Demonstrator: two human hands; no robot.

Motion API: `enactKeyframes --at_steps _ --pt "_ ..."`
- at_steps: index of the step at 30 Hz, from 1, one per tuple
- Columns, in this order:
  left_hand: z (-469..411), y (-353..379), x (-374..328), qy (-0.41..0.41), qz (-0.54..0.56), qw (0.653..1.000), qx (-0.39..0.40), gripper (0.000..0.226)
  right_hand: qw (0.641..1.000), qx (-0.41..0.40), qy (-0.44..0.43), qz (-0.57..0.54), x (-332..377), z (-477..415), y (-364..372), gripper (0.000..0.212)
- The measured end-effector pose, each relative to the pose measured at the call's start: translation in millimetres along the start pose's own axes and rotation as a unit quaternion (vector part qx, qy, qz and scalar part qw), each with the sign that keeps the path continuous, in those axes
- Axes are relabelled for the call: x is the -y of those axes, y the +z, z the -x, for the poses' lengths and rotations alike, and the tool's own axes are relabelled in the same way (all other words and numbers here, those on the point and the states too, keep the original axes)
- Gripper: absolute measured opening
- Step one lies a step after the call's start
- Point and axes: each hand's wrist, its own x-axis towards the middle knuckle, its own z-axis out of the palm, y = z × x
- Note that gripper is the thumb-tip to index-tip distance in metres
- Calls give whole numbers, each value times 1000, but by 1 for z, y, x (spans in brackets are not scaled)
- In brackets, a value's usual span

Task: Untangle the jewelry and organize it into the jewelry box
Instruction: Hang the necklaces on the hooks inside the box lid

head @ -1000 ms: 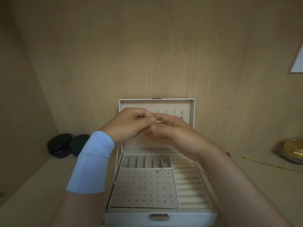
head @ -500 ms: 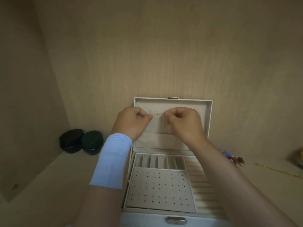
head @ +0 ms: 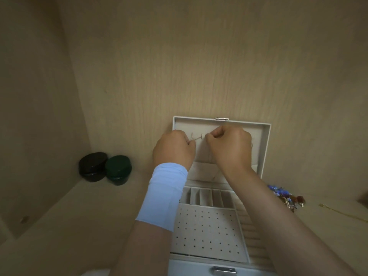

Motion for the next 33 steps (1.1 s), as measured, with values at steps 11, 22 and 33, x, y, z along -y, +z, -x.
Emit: enactKeyframes --at_steps 11,22,33 --pt "-2 -25 -5 -46 200 939 275 19 941 287 103 -144 -15 35 -19 18" --pt "-3 -32 3 -19 161 928 334 19 886 396 151 -189 -18 32 -46 18" --pt "19 -10 -16 5 231 859 457 17 946 287 49 -144 -23 13 -76 18"
